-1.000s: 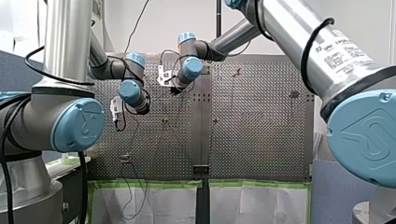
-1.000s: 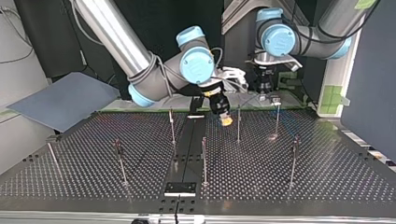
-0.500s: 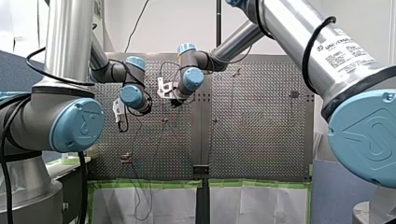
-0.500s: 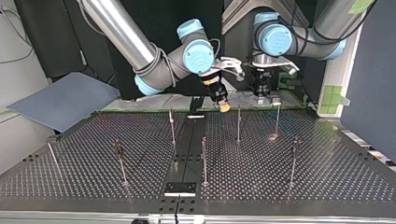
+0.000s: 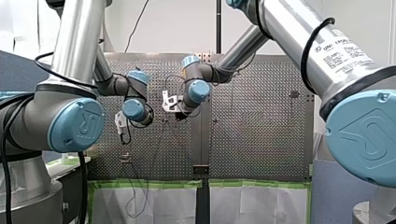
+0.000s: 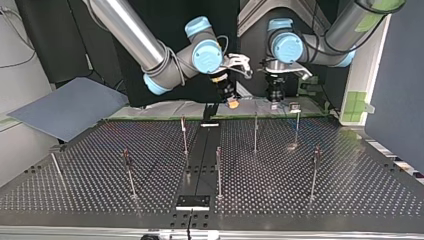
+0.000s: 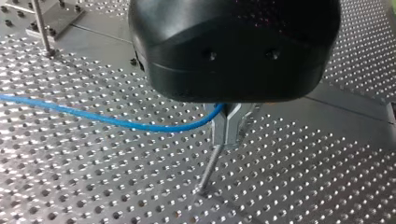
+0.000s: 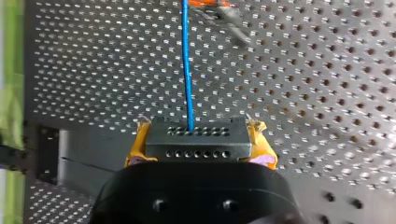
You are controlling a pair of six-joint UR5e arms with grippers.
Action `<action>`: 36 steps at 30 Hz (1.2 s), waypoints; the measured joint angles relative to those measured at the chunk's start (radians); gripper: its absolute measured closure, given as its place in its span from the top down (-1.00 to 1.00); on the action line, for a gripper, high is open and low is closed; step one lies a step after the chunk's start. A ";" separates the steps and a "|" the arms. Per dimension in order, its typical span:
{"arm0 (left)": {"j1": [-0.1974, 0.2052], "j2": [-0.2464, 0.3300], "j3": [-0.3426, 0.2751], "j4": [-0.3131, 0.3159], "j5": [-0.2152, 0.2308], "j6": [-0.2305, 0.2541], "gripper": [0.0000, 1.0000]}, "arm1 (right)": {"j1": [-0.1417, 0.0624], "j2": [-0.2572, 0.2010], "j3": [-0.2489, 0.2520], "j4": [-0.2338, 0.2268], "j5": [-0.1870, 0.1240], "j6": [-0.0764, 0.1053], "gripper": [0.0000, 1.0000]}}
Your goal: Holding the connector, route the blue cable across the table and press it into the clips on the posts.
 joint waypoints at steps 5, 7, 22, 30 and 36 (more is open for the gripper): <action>0.000 -0.044 0.000 0.045 0.033 -0.012 -1.00 | -0.002 0.003 0.014 -0.018 -0.009 0.003 -1.00; 0.002 -0.060 0.000 0.063 0.048 -0.024 -1.00 | -0.004 0.005 0.015 -0.024 -0.018 0.004 -1.00; 0.020 -0.076 0.013 0.127 0.087 -0.062 -1.00 | -0.045 0.041 0.015 -0.063 -0.091 -0.001 -1.00; 0.033 -0.076 0.032 0.131 0.104 -0.077 -1.00 | -0.070 0.043 -0.001 -0.065 -0.117 -0.003 -1.00; 0.044 -0.077 0.035 0.137 0.112 -0.082 -1.00 | -0.080 0.048 -0.016 -0.066 -0.128 -0.003 -1.00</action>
